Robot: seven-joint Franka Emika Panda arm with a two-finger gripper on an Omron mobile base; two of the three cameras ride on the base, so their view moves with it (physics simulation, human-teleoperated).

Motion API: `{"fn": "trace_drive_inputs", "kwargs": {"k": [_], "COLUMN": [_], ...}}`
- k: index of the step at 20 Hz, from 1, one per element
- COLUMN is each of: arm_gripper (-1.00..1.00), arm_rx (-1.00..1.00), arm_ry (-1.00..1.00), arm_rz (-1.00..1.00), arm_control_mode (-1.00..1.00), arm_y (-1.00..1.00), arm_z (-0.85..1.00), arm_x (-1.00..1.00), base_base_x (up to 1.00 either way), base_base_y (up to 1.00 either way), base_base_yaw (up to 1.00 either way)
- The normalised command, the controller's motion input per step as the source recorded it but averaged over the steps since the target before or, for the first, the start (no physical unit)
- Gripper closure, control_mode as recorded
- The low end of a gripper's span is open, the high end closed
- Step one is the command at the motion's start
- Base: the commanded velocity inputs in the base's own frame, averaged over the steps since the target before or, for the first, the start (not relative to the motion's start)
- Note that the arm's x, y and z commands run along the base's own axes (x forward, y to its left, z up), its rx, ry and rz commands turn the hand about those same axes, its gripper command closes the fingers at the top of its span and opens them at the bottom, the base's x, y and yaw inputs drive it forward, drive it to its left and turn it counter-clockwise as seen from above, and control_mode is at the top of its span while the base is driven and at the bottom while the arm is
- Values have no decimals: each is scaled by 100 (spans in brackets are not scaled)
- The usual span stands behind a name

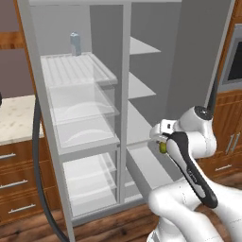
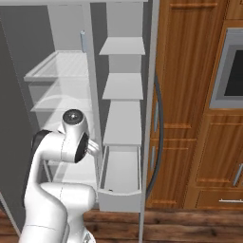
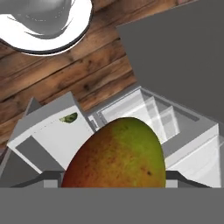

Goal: Take the mango and broccoli from the fridge shelf and place them in the freezer drawer to begin freezing them.

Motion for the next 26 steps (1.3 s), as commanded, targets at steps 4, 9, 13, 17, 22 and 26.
{"fn": "trace_drive_inputs", "kwargs": {"k": [4,9,13,17,22,26], "arm_gripper": [100,100,100,100,100,100], "arm_rx": [-2,-4,0,0,-1,-1], "arm_ry": [29,19,10,10,7,4], "arm_rz": [-4,-4,-5,-7,-5,-7], "arm_control_mode": [-100,-100,-100,-100,-100,-100], "arm_y": [-3,0,-14,-24,-34,-18], "arm_z": [-88,-79,-72,-73,-71,-54], "arm_x": [67,62,41,30,33,29], "base_base_x": [0,0,0,0,0,0], "base_base_y": [0,0,0,0,0,0], "base_base_yaw": [0,0,0,0,0,0]}}
